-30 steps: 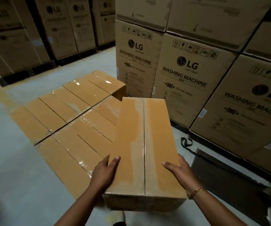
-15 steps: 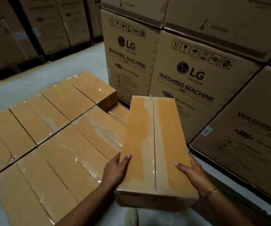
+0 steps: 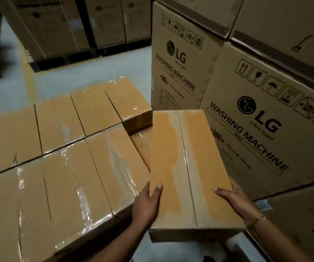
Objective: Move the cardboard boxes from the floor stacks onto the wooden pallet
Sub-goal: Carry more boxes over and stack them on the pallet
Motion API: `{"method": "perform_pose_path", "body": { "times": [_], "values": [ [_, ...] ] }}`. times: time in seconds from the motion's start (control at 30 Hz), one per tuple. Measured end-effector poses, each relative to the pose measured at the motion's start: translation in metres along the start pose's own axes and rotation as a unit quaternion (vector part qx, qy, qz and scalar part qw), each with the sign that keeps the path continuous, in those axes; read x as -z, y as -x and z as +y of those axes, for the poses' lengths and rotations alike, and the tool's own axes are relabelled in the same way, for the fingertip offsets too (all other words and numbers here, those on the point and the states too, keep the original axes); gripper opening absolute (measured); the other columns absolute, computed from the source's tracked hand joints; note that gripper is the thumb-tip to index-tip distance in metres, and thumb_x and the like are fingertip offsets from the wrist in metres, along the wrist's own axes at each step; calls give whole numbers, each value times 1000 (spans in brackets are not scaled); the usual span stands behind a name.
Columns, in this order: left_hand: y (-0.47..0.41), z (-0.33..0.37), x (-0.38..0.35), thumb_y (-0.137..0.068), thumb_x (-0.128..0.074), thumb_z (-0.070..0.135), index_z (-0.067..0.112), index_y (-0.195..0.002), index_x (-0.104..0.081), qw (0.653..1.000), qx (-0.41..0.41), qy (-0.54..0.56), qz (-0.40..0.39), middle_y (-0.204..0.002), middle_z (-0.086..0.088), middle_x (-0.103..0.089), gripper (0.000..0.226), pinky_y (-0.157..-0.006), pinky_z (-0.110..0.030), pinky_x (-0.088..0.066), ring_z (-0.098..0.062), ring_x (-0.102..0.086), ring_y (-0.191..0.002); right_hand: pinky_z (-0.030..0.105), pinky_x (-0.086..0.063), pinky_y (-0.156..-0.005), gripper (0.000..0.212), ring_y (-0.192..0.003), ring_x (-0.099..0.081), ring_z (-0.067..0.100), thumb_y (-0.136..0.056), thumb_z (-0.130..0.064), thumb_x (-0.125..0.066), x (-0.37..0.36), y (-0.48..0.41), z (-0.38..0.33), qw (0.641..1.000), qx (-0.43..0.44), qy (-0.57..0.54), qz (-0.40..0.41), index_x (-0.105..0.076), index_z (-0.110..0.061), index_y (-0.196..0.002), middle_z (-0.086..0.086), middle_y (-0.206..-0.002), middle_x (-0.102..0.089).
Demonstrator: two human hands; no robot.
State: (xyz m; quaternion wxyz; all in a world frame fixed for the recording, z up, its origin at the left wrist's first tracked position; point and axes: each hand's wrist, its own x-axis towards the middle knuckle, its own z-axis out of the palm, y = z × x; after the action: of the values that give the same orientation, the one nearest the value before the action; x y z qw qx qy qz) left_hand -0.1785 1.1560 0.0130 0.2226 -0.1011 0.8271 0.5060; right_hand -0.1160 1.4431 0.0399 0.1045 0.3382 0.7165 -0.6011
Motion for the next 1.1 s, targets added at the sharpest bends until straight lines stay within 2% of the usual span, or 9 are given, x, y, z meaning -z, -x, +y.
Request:
{"method": "perform_pose_path", "body": {
  "times": [0.17, 0.33, 0.43, 0.53, 0.6, 0.77, 0.87, 1.0, 1.1],
  "values": [
    [-11, 37, -83, -100, -55, 52, 22, -145, -55, 993, 51, 51, 90, -138, 3, -64, 54, -91, -19, -36, -8, -57, -114, 35, -51, -77, 48, -103, -65, 20, -87, -18, -77, 62, -100, -17, 994, 22, 59, -84, -54, -27, -128, -1, -113, -68],
    [-22, 52, -141, -100, -56, 52, 22, -146, -54, 979, 98, 85, 154, -127, 13, -62, 55, -92, -20, -35, -16, -57, -127, 37, -52, -81, 52, -105, -64, 20, -88, -18, -77, 94, -169, -20, 984, 33, 96, -147, -53, -29, -132, -2, -115, -67],
    [-30, 48, -164, -99, -56, 54, 25, -143, -57, 974, 108, 98, 174, -121, 17, -63, 54, -85, -19, -40, -4, -58, -111, 38, -53, -83, 54, -105, -65, 19, -88, -19, -78, 102, -196, -12, 979, 37, 115, -164, -54, -26, -135, -2, -117, -68],
    [-38, 42, -178, -99, -55, 53, 27, -146, -54, 972, 115, 97, 181, -128, 12, -66, 53, -70, -3, -37, 1, -55, -100, 35, -53, -79, 49, -104, -66, 19, -89, -17, -77, 101, -214, -5, 977, 38, 119, -174, -57, -24, -133, -1, -117, -69],
    [-46, 34, -185, -99, -54, 55, 29, -145, -54, 971, 118, 94, 185, -129, 10, -68, 53, -67, 1, -33, 3, -55, -96, 33, -52, -75, 46, -102, -67, 18, -89, -18, -77, 100, -222, 1, 976, 41, 126, -176, -58, -24, -131, -1, -116, -70],
    [-69, -2, -204, -97, -53, 61, 31, -145, -55, 967, 121, 113, 195, -129, 11, -68, 57, -75, -7, -40, -1, -61, -106, 30, -49, -69, 43, -98, -66, 17, -90, -18, -75, 86, -247, 23, 972, 52, 137, -182, -57, -28, -128, -4, -111, -69],
    [-92, -34, -217, -96, -54, 60, 32, -145, -55, 964, 121, 125, 201, -124, 14, -69, 57, -73, -4, -41, 2, -62, -101, 30, -48, -69, 45, -97, -65, 16, -89, -19, -77, 69, -272, 45, 971, 58, 134, -187, -55, -30, -127, -5, -112, -68],
    [-130, -76, -238, -96, -58, 58, 31, -142, -58, 956, 122, 154, 219, -111, 19, -71, 53, -68, -4, -45, 6, -66, -93, 39, -54, -79, 60, -102, -67, 22, -75, -40, -81, 47, -319, 86, 968, 57, 146, -195, -57, -34, -129, -1, -114, -70],
    [-158, -108, -255, -94, -63, 54, 29, -138, -63, 946, 110, 186, 243, -104, 19, -73, 51, -66, -6, -49, 9, -68, -87, 45, -56, -85, 49, -102, -69, 23, -73, -42, -80, 32, -356, 116, 966, 71, 146, -201, -60, -43, -118, -3, -111, -71]
  ]
}}
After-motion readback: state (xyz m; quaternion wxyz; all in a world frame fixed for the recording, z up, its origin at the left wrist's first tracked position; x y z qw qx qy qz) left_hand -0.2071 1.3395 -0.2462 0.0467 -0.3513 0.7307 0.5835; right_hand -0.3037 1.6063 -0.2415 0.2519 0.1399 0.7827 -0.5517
